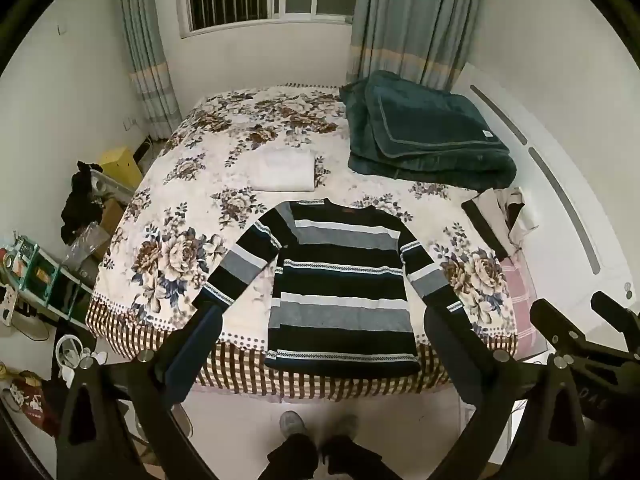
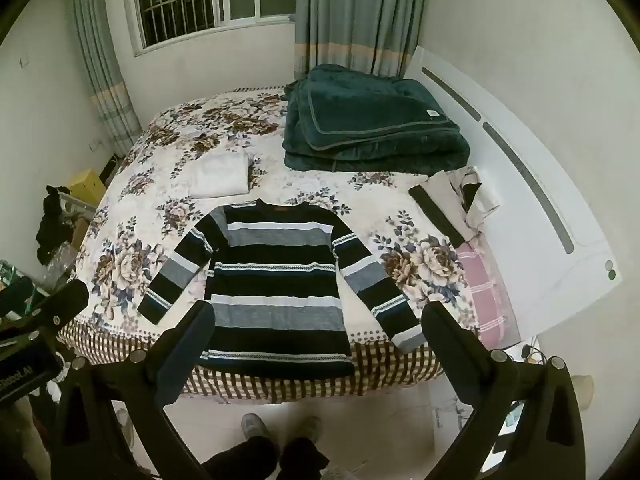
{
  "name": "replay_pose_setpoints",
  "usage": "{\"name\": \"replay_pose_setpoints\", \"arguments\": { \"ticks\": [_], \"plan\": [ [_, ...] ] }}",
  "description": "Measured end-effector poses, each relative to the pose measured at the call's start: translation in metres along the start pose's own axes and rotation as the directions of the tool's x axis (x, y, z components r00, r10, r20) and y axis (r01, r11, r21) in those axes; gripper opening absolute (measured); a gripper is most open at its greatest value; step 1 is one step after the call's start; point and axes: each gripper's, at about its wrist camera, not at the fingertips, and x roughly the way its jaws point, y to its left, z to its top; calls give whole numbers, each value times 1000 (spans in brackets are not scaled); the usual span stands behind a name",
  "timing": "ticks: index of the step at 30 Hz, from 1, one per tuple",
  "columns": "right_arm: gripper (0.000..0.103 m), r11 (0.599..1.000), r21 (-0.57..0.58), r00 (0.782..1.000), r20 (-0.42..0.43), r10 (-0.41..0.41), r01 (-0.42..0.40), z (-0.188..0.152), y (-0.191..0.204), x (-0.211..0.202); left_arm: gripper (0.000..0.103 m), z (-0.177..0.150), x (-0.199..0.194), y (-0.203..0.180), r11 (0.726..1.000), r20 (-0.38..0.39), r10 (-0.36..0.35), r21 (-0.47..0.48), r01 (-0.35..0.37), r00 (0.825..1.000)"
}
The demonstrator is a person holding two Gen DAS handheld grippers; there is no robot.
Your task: Fold small clothes
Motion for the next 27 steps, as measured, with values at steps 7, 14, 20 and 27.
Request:
{"name": "replay_pose_setpoints", "arguments": {
  "ticks": [7,14,20,27],
  "plan": [
    [103,1000,-2,1000,0,1,-1,0,0,0,103,0,2,-1,1000,-1,2,3,-2,1000],
    [103,1000,0,1000,-7,-2,2,3,4,0,103,3,-2,0,1000,3,6,6,-6,1000],
    [103,1000,-4,1000,-9,-4,4,4,6,-1,103,5,1,10,1000,0,7,5,-7,1000],
    [103,1000,-2,1000,-2,-1,1,7,9,-1,103,6,-3,19,1000,10,12,2,-12,1000]
  ]
}}
